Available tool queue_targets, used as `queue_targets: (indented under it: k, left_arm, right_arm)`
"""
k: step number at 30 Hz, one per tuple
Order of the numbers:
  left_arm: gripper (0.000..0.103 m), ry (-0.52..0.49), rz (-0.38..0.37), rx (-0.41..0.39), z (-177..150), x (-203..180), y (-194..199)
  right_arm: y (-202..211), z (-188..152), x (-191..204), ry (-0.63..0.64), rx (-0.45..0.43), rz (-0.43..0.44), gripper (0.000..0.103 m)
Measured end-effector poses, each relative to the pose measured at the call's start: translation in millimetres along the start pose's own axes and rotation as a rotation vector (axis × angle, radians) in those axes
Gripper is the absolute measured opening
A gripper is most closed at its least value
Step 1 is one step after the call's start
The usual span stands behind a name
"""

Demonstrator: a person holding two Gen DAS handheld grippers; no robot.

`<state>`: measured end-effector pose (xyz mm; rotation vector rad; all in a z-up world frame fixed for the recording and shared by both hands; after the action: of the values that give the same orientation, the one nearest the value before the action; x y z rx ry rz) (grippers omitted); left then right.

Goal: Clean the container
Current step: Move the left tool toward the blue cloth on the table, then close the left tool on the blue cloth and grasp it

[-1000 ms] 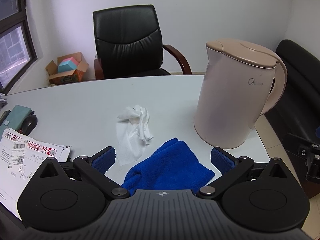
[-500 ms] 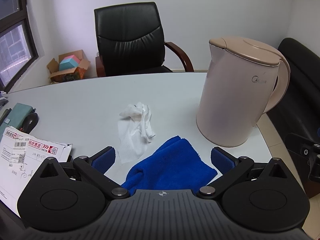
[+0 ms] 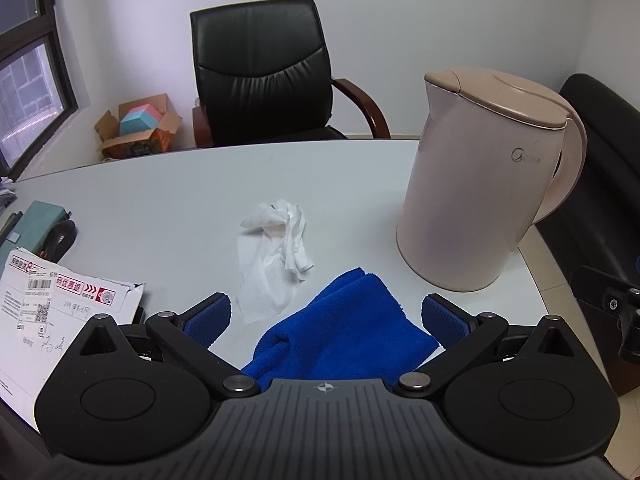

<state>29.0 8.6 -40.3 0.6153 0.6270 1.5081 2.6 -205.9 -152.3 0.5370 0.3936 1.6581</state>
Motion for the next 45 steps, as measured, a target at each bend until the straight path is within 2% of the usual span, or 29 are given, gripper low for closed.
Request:
queue_targets:
  k: [15,26,31,39,43,45]
  left_arm:
    - [0.103,0.028,0.02,0.038,-2,4,-6]
    - [0.103,-0.008,0.032,0.09,-9,-6,-21]
    - [0.103,-0.031,0.008,0.124,-16,-7,-30]
    - [0.103,-0.028,0.024,0.199,-33,1,-50]
    - [0.103,-0.061,-0.001,0.209,-48,0,-61]
    - [0.103,-0.135,0.01,0.205,-57,-3,-67]
  right_arm:
    - [-9,4,-4,0.015,0.027,0.02,0.103]
    - [-17,4,-18,0.024,0.063,0.028,0.103]
    - [-24,3,-22,0.022,0.083,0.035,0.103]
    - [-34,2,-25,0.022,0.111,0.045,0.103]
    - [-37,1,-29,0.03,0.126,0.047,0.103]
    - [-38,1,-31,0.033,0.135,0.046,0.103]
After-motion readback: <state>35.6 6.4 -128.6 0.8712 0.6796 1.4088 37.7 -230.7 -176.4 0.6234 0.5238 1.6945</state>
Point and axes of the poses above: each gripper's, at about its wrist camera, not at the fingertips, and y roughly against the way its jaws point, x to its left, z to its top, the point moved 4 cm from there along -y, roughly the way its jaws point, and after that the axes turned 1 degree about -x, right-handed, at the moved point
